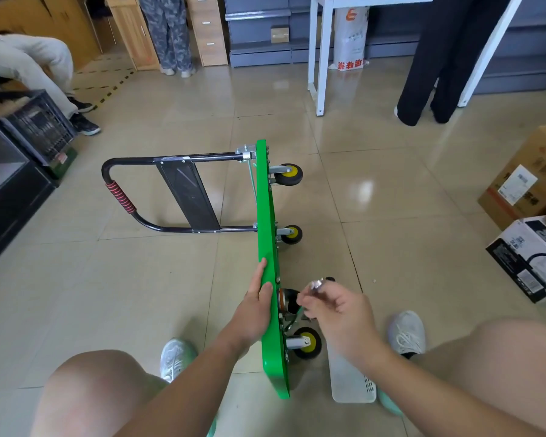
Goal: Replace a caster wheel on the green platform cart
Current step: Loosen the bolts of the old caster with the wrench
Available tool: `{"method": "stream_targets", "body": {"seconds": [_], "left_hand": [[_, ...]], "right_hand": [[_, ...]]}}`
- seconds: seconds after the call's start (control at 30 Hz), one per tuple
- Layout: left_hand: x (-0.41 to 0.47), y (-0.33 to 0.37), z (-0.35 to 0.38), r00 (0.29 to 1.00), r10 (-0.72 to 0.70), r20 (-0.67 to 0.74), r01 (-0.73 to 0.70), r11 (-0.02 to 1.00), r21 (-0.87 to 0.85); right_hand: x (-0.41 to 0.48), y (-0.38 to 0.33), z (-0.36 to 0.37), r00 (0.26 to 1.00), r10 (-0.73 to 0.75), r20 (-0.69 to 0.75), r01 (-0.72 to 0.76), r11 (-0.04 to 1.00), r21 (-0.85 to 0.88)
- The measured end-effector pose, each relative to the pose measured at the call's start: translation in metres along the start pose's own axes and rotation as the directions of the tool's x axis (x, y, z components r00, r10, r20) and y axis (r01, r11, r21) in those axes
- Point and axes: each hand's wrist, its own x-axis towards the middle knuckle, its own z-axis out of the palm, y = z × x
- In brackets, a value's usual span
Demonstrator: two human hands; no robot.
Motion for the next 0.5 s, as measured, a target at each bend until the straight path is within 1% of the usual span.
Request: {"method": "stream_targets", "body": {"seconds": [0.03, 0.07, 0.1, 0.17, 0.2, 0.23, 0.3, 0.33, 0.37, 0.4, 0.43, 0.47, 0.5], "left_hand": [[0.0, 0.0, 0.0, 1.0, 0.0, 0.003, 0.0, 1.0, 0.0], [0.0, 0.001, 0.001, 1.0, -0.001, 0.007, 0.001, 1.0, -0.005], [0.0, 0.001, 0.001, 1.0, -0.001, 0.007, 0.001, 1.0, -0.007], [0.001, 0.001, 0.001, 1.0, -0.003, 0.005, 0.003, 1.0, -0.01], [0.001, 0.0, 0.001, 1.0, -0.005, 0.008, 0.005, 1.0, -0.012], [0.002, 0.0, 0.001, 1.0, -0.009, 0.012, 0.009, 1.0, -0.016], [0.002, -0.001, 0.001, 1.0, -0.01, 0.015, 0.01, 1.0, -0.022], [0.002, -0.002, 0.001, 1.0, -0.004, 0.012, 0.005, 1.0, -0.023], [0.002, -0.002, 0.001, 1.0, 0.001, 0.011, -0.001, 1.0, -0.022], [0.001, -0.002, 0.001, 1.0, 0.005, 0.014, -0.005, 1.0, -0.023], [0.001, -0.002, 0.0, 1.0, 0.006, 0.017, -0.005, 1.0, -0.021], [0.001, -0.002, 0.001, 1.0, 0.004, 0.02, -0.003, 1.0, -0.019], [0.0, -0.001, 0.001, 1.0, 0.002, 0.022, -0.001, 1.0, -0.021]], "right_hand": [[0.005, -0.004, -0.004, 1.0, 0.028, -0.007, -0.028, 0.999, -0.019], [0.011, -0.007, -0.009, 0.999, 0.048, -0.01, -0.049, 0.995, -0.088], [0.018, -0.01, -0.014, 0.998, 0.069, 0.006, -0.067, 0.978, -0.197], [0.032, -0.016, -0.023, 0.99, 0.119, 0.08, -0.069, 0.884, -0.463], [0.037, -0.02, -0.027, 0.983, 0.147, 0.109, -0.062, 0.826, -0.56], [0.042, -0.024, -0.031, 0.979, 0.168, 0.113, -0.064, 0.786, -0.615], [0.049, -0.028, -0.04, 0.978, 0.197, 0.063, -0.111, 0.761, -0.639], [0.052, -0.026, -0.045, 0.977, 0.215, 0.008, -0.168, 0.783, -0.599], [0.055, -0.023, -0.051, 0.965, 0.252, -0.066, -0.251, 0.83, -0.497], [0.058, -0.017, -0.057, 0.935, 0.321, -0.151, -0.354, 0.872, -0.337], [0.06, -0.012, -0.063, 0.883, 0.415, -0.218, -0.447, 0.886, -0.123], [0.061, -0.006, -0.07, 0.823, 0.513, -0.243, -0.502, 0.858, 0.11], [0.06, -0.001, -0.077, 0.766, 0.6, -0.231, -0.522, 0.79, 0.32]]}}
